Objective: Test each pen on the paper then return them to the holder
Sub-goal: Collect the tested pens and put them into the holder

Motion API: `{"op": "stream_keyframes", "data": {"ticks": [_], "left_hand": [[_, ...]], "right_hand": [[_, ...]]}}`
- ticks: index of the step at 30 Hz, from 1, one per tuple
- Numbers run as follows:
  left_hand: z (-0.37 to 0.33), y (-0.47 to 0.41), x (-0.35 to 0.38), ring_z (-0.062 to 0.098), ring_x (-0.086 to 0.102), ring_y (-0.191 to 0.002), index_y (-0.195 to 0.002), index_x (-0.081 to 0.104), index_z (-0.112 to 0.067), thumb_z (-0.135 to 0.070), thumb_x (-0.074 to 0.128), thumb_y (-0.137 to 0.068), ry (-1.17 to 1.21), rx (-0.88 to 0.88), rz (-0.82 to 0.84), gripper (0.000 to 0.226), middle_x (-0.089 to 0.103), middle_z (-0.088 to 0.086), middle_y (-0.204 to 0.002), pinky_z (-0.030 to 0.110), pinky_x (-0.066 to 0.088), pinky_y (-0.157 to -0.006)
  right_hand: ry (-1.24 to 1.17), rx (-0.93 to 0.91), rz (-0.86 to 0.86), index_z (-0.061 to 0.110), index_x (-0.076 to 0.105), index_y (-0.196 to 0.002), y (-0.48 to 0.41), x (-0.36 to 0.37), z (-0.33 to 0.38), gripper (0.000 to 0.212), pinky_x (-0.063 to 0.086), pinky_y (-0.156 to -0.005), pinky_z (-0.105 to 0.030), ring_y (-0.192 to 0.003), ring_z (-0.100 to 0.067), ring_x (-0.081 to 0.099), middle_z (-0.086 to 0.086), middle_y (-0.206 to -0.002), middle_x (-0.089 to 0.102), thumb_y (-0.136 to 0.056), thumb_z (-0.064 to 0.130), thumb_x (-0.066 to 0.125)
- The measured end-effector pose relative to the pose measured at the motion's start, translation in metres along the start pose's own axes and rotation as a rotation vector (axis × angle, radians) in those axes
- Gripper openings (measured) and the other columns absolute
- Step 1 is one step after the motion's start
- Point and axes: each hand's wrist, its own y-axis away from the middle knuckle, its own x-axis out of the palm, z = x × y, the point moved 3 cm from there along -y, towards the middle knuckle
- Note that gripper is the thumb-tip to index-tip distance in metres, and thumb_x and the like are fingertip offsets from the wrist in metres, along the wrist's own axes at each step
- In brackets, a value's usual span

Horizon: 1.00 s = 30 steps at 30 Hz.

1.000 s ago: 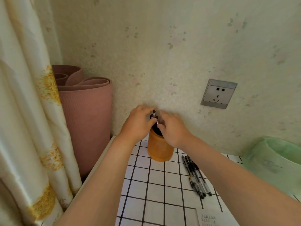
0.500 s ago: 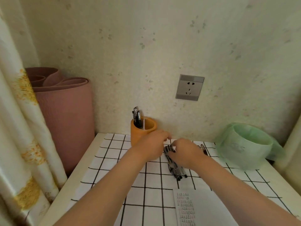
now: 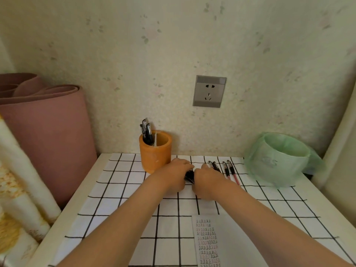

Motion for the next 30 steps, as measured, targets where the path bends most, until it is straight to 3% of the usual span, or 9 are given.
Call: {"op": "stream_keyframes", "data": {"ticks": [4,10,15,18,26,30], "left_hand": [[-0.003,0.001,-0.002,0.018,0.045,-0.116,-0.131,0.058,-0.031,-0.009,0.056,-0.088,-0.062,0.010,0.000,0.048,0.055,-0.003,-0.122,0.040,0.050,-0.092],[0.000,0.007,-0.006,0.020,0.040,-0.113,-0.121,0.061,-0.024,-0.035,0.061,-0.092,-0.139,-0.007,-0.004,0.031,0.052,0.001,-0.115,0.038,0.046,-0.094],[-0.002,0.014,-0.010,0.016,0.051,-0.093,-0.106,0.056,-0.023,-0.034,0.065,-0.090,-0.085,-0.038,0.053,0.021,0.055,-0.001,-0.106,0.034,0.051,-0.082],[-0.002,0.019,-0.013,0.017,0.058,-0.088,-0.108,0.055,-0.023,-0.031,0.065,-0.091,-0.039,-0.061,0.089,0.021,0.061,-0.003,-0.098,0.030,0.049,-0.074],[-0.003,0.031,-0.071,0.007,0.058,-0.080,-0.109,0.061,-0.027,-0.026,0.077,-0.084,0.165,-0.052,-0.098,0.030,0.060,-0.010,-0.092,0.022,0.048,-0.069],[0.001,0.038,-0.101,0.006,0.064,-0.084,-0.101,0.066,-0.027,-0.022,0.084,-0.077,0.393,-0.040,-0.237,0.031,0.067,-0.010,-0.093,0.021,0.054,-0.075]], "right_hand": [[0.041,-0.021,-0.015,0.004,0.041,-0.135,0.001,0.005,0.001,0.040,0.046,-0.092,-0.036,-0.115,-0.030,0.048,-0.017,-0.130,0.041,-0.096,0.014,0.043],[0.071,-0.104,-0.075,0.005,0.039,-0.129,0.005,0.010,0.002,0.033,0.045,-0.088,-0.036,-0.112,-0.028,0.048,-0.016,-0.127,0.043,-0.096,0.011,0.042],[0.102,-0.151,-0.106,0.006,0.039,-0.126,0.008,0.010,0.004,0.030,0.042,-0.083,-0.035,-0.111,-0.028,0.048,-0.014,-0.124,0.045,-0.096,0.012,0.044],[0.088,-0.208,-0.104,0.008,0.039,-0.124,0.010,0.009,0.002,0.029,0.038,-0.077,-0.034,-0.106,-0.028,0.050,-0.013,-0.119,0.049,-0.096,0.011,0.042],[-0.355,-0.230,0.009,0.020,0.041,-0.109,0.009,-0.022,0.000,0.008,0.044,-0.069,-0.037,-0.076,-0.017,0.050,-0.005,-0.094,0.056,-0.102,0.020,0.039],[-0.615,-0.258,-0.040,0.025,0.051,-0.110,0.011,-0.041,0.004,0.013,0.049,-0.081,-0.038,-0.086,-0.015,0.055,-0.004,-0.106,0.062,-0.103,0.022,0.041]]}}
